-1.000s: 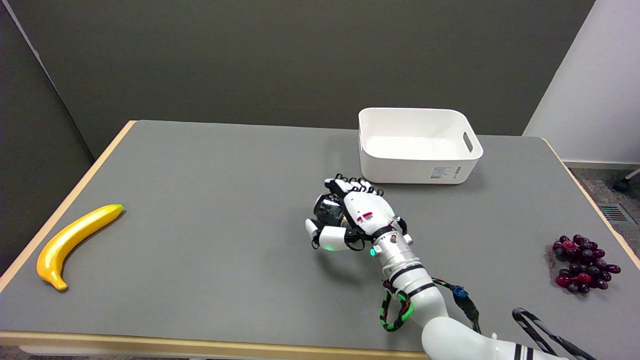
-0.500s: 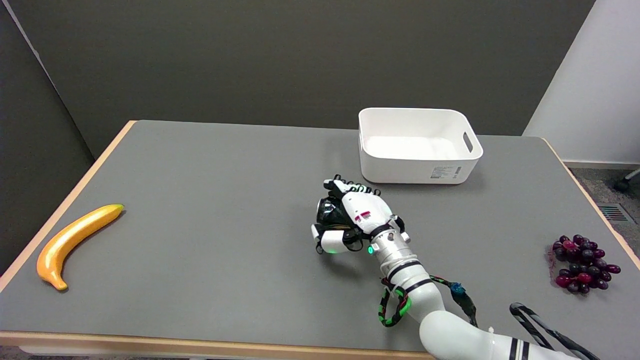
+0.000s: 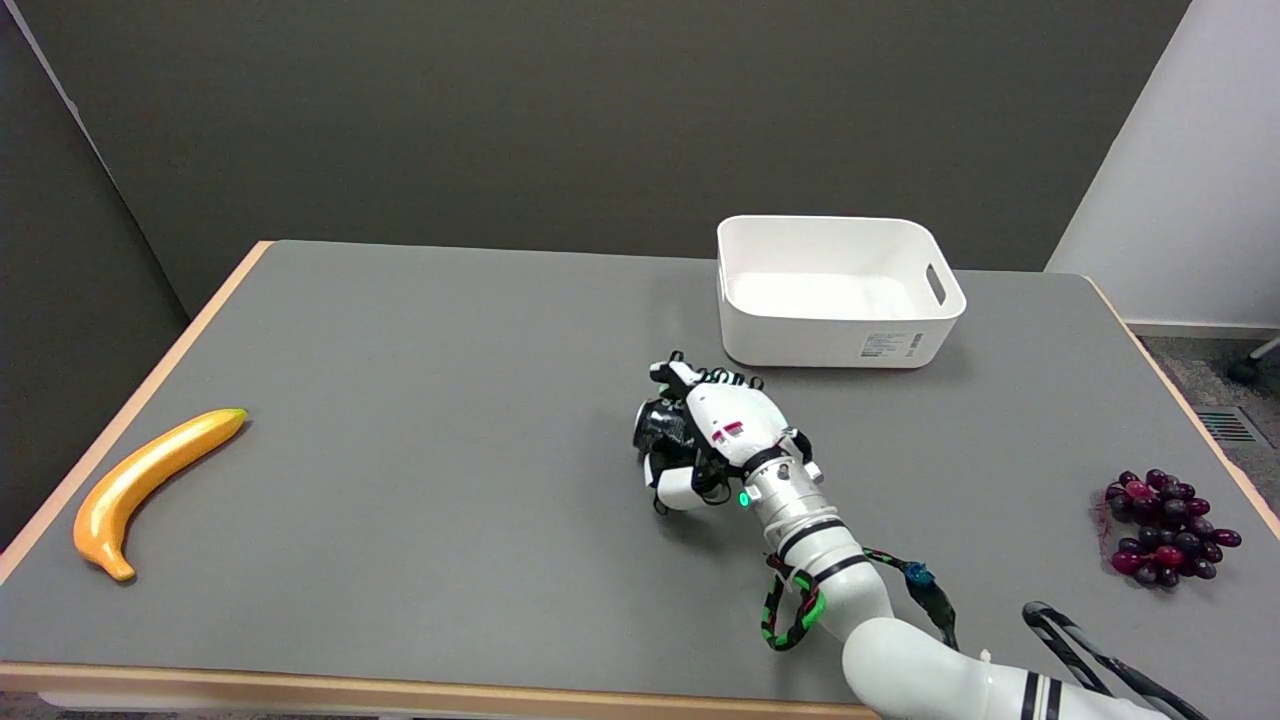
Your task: Pick up the black can.
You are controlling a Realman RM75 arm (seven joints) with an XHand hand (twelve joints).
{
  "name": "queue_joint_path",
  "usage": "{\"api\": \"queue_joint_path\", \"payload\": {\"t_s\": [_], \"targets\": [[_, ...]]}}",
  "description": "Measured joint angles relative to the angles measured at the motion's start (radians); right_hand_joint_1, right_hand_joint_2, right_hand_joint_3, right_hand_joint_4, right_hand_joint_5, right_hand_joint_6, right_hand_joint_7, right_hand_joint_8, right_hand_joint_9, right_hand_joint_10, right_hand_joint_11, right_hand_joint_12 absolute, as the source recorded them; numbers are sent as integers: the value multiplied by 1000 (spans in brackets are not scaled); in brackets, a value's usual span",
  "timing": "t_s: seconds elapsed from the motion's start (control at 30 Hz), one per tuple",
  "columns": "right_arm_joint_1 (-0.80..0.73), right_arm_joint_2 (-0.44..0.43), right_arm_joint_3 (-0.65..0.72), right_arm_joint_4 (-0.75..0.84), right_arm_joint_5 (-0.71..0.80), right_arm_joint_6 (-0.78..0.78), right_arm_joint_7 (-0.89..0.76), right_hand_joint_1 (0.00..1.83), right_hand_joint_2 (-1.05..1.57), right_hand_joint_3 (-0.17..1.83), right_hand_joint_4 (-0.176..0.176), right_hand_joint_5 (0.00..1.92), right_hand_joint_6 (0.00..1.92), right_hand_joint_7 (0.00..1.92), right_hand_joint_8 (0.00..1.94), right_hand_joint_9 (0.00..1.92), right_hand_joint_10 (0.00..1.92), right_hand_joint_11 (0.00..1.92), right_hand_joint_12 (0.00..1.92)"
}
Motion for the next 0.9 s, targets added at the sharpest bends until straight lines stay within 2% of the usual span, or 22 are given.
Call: {"api": "queue_joint_path", "payload": {"t_s": [0.07,0.1,0.13,0.17,0.23,0.3,0.37,0.43,0.5,0.6,0.8,0.87,0.9], "targets": [[0,1,0,-1,-5,0,-1,1103,825,937,-93,332,779,618,937,592,1252,483,1675],[0,1,0,-2,-8,0,-2,1172,928,716,-98,347,837,644,1131,610,1258,508,1698],[0,2,0,-3,-14,0,-2,1270,1076,393,-106,365,904,678,1401,631,1261,535,1725],[1,2,0,-3,-17,0,-3,1336,1124,271,-107,383,949,693,1493,645,1311,557,1737],[1,3,1,-4,-27,0,-4,1467,1120,214,-104,432,1040,707,1502,675,1501,612,1751],[2,3,2,-5,-40,0,-4,1446,1138,197,-114,439,1131,722,1500,667,1514,611,1778],[2,4,2,-7,-53,0,-5,1319,1274,43,-176,443,1576,801,1483,607,1582,593,1857],[2,5,3,-8,-68,1,-6,1323,1213,157,-176,451,1578,804,1475,620,1559,655,1912],[2,5,5,-8,-83,2,-6,1330,1230,90,-176,484,1548,827,1427,636,1541,651,1872],[2,6,11,-1,-118,5,-6,1329,1179,194,-176,487,1568,826,1436,647,1526,686,1921],[8,14,31,41,-211,8,-4,1334,1162,216,-176,482,1536,800,1406,717,1553,710,1913],[13,19,38,61,-247,8,-4,1335,1258,9,-176,488,1530,799,1391,726,1549,767,1788],[16,22,42,74,-268,8,-4,1335,1259,8,-176,487,1531,799,1391,726,1550,770,1788]]}}
